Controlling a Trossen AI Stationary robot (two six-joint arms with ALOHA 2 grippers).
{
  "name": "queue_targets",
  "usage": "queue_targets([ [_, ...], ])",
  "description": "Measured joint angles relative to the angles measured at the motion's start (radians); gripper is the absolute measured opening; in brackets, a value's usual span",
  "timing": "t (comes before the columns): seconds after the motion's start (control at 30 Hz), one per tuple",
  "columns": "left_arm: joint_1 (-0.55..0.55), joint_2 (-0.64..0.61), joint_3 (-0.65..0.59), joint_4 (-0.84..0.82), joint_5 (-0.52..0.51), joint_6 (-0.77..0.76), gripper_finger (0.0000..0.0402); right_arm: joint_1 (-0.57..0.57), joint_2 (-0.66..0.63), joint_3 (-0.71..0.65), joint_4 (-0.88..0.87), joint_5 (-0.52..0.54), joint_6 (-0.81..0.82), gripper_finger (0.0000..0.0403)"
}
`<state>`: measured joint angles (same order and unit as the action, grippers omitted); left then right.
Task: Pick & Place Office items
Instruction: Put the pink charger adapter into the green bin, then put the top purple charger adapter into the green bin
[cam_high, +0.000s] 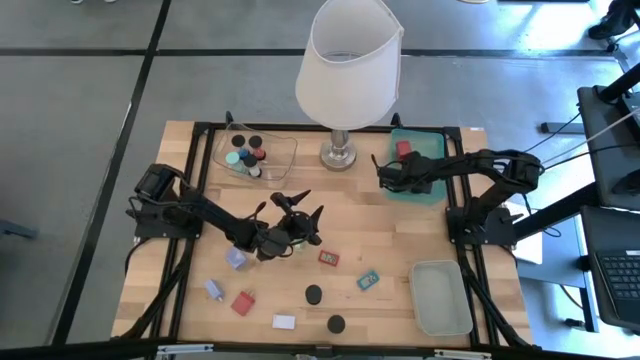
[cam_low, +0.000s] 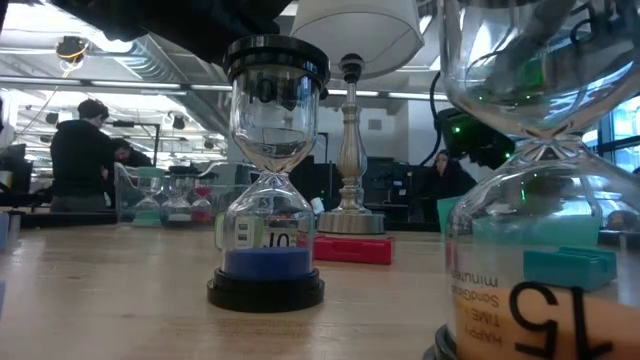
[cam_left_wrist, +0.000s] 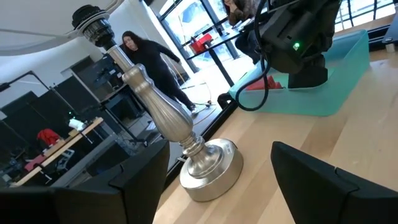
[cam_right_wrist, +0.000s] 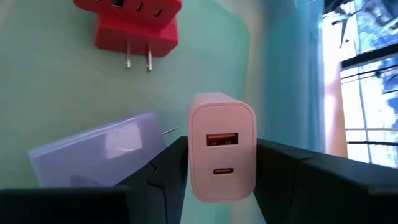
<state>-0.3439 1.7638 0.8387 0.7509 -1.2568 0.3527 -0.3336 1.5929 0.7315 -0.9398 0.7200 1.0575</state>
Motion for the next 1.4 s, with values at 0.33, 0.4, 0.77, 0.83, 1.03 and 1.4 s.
queue_targets([
  [0.33,0.000,0.000,0.000,0.000,0.000,0.000,0.0279,-0.034,-0.001,0.000,0.117,-0.039,-0.053,0.0171],
  [0.4,0.000,0.000,0.000,0.000,0.000,0.000,0.0278,-0.042,-0.001,0.000,0.134,-0.037,-0.076,0.0176],
  [0.77,0.000,0.000,-0.001,0.000,0.048,-0.005,0.0278,-0.055,-0.003,0.094,0.000,-0.008,-0.161,0.0227],
  [0.83,0.000,0.000,-0.001,0.000,0.093,-0.030,0.0278,-0.050,-0.003,0.132,-0.052,-0.009,-0.167,0.0228],
  [1.03,0.008,-0.027,-0.001,-0.129,0.292,-0.211,0.0278,-0.009,-0.003,0.229,-0.189,-0.055,-0.212,0.0218],
  [1.4,0.095,-0.216,-0.001,-0.772,0.868,-0.782,0.0278,0.154,-0.003,0.338,-0.224,-0.012,-0.201,0.0199],
])
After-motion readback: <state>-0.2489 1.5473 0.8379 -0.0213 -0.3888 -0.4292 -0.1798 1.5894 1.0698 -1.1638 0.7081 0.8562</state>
